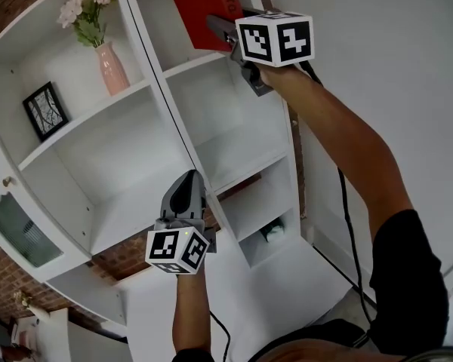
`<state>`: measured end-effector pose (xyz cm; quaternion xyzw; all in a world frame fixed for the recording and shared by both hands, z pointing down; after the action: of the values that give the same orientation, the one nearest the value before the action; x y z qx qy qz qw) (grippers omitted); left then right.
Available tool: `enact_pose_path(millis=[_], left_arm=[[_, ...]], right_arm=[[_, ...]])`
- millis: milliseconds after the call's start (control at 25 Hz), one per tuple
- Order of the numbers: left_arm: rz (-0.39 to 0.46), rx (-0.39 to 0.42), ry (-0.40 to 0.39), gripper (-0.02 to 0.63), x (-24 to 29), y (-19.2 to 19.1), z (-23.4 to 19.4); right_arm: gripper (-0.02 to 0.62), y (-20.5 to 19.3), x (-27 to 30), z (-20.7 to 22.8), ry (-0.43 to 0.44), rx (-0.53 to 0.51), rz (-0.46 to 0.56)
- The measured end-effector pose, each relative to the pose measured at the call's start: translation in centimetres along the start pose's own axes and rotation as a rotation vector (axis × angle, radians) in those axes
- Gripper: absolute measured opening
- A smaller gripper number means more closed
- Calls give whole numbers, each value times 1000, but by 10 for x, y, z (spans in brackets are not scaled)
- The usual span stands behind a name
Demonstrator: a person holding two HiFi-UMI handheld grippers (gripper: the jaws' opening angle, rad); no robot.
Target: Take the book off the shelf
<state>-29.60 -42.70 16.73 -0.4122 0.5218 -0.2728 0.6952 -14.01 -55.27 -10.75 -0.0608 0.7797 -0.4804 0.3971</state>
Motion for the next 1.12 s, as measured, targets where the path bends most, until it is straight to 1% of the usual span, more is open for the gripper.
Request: enact_pose_path(millis=[240,480,760,920,1120], left_arm=[[22,11,-10,-2,3,9,11],[47,20,-6,-2,0,18,16],[68,13,-2,-2,-5,21,24],[78,8,4,-2,-7,23,29],[76,0,7,-2,-13,19,42]], right_arm=[[158,15,-59,3,42,35,86],[156,6,-119,-9,91,52,129],[156,-35,-173,-34,143,114,112],[156,-64,-197,-52,158,149,76],[156,-97,-226,-71,176,219,52]])
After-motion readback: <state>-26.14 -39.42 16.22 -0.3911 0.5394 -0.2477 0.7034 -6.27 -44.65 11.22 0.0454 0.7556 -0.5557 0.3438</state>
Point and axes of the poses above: the fingertips, and each gripper's own axes: x forward along the fingers, z to its right, y out of its top, the point moved 5 cm from there along -x, backward along the fingers, and after that the axes turned 3 degrees about z, right-handed, at the moved point
